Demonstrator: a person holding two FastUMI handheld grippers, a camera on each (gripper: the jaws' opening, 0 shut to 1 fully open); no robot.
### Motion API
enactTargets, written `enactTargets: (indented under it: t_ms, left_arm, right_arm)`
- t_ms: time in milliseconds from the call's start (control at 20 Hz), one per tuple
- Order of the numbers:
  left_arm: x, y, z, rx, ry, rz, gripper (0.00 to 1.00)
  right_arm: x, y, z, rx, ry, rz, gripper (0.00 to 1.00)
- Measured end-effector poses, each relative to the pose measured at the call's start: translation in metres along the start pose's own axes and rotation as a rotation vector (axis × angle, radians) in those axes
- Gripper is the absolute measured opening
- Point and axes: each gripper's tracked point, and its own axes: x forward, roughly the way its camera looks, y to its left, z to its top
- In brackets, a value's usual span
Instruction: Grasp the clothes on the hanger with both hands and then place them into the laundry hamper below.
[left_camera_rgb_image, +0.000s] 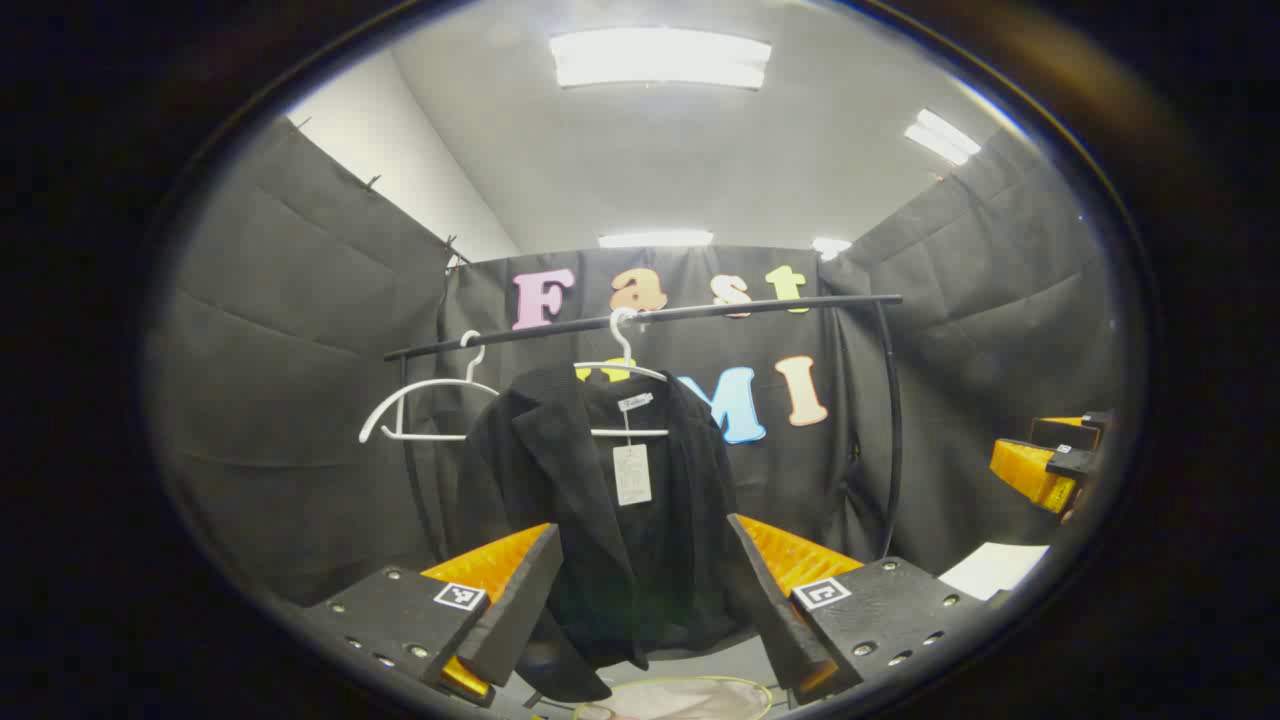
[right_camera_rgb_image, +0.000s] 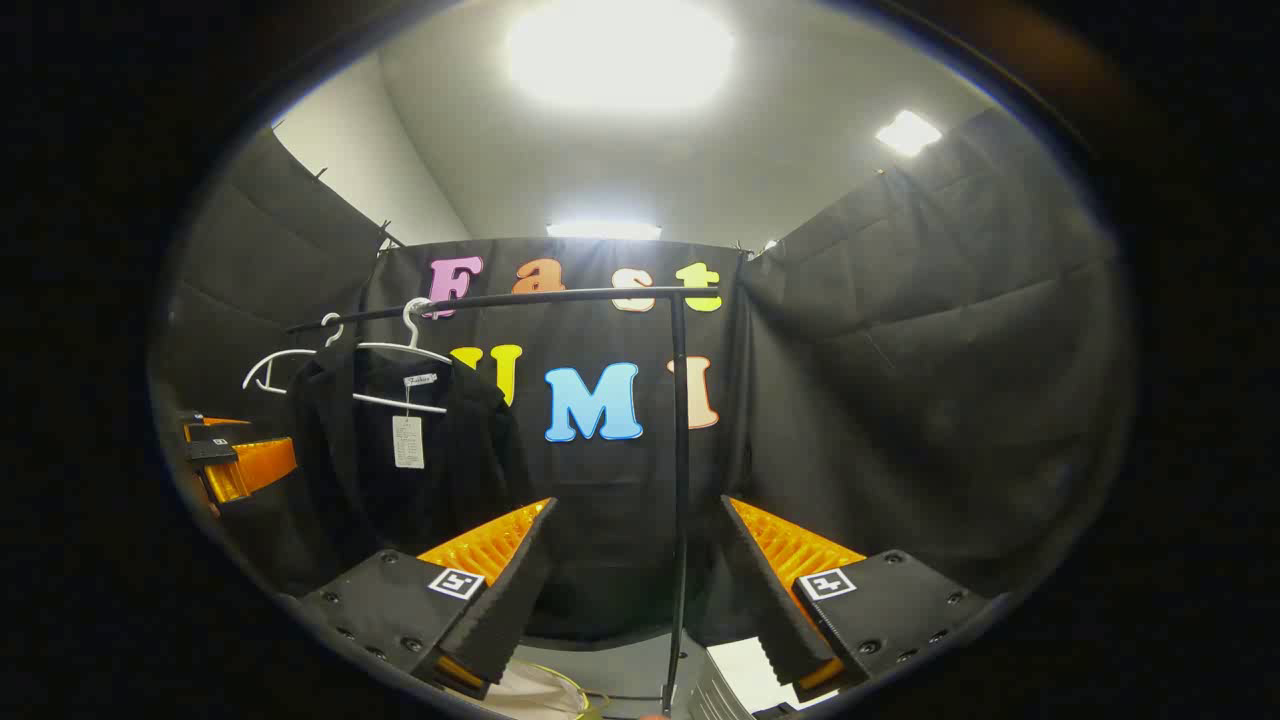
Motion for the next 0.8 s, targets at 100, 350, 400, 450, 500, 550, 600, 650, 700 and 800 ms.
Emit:
enactTargets:
  t_ms: [100,350,400,450,500,550,600,650,700,800]
  left_arm:
    - [0.000,0.001,0.000,0.002,0.002,0.002,0.95]
    - [0.000,0.001,0.001,0.011,0.000,0.007,0.95]
    - [0.002,0.002,0.000,0.012,0.001,0.010,0.95]
    - [0.001,0.003,-0.001,0.013,0.003,0.013,0.95]
    - [0.001,0.004,0.000,0.013,0.002,0.020,0.95]
    - [0.002,0.005,-0.001,0.013,0.001,0.024,0.95]
    - [0.003,0.006,-0.001,0.014,0.002,0.027,0.94]
    - [0.001,0.008,-0.002,0.015,0.003,0.032,0.95]
    - [0.002,0.009,-0.001,0.014,0.003,0.036,0.95]
    - [0.004,0.012,-0.002,0.012,0.002,0.042,0.95]
  right_arm:
    - [0.001,0.000,0.000,0.000,0.002,0.004,0.98]
    - [0.004,0.002,0.002,0.002,-0.006,0.013,0.96]
    - [0.006,0.003,0.000,0.001,-0.001,0.016,0.96]
    - [0.007,0.004,-0.002,0.000,0.003,0.018,0.96]
    - [0.008,0.004,-0.002,-0.001,0.003,0.020,0.98]
    - [0.009,0.004,-0.001,-0.002,0.002,0.020,0.98]
    - [0.009,0.004,-0.002,-0.004,0.000,0.022,0.98]
    - [0.010,0.006,-0.002,-0.004,0.000,0.024,0.98]
    - [0.010,0.006,-0.002,-0.004,-0.002,0.027,0.96]
    - [0.013,0.007,0.000,-0.002,-0.008,0.029,0.98]
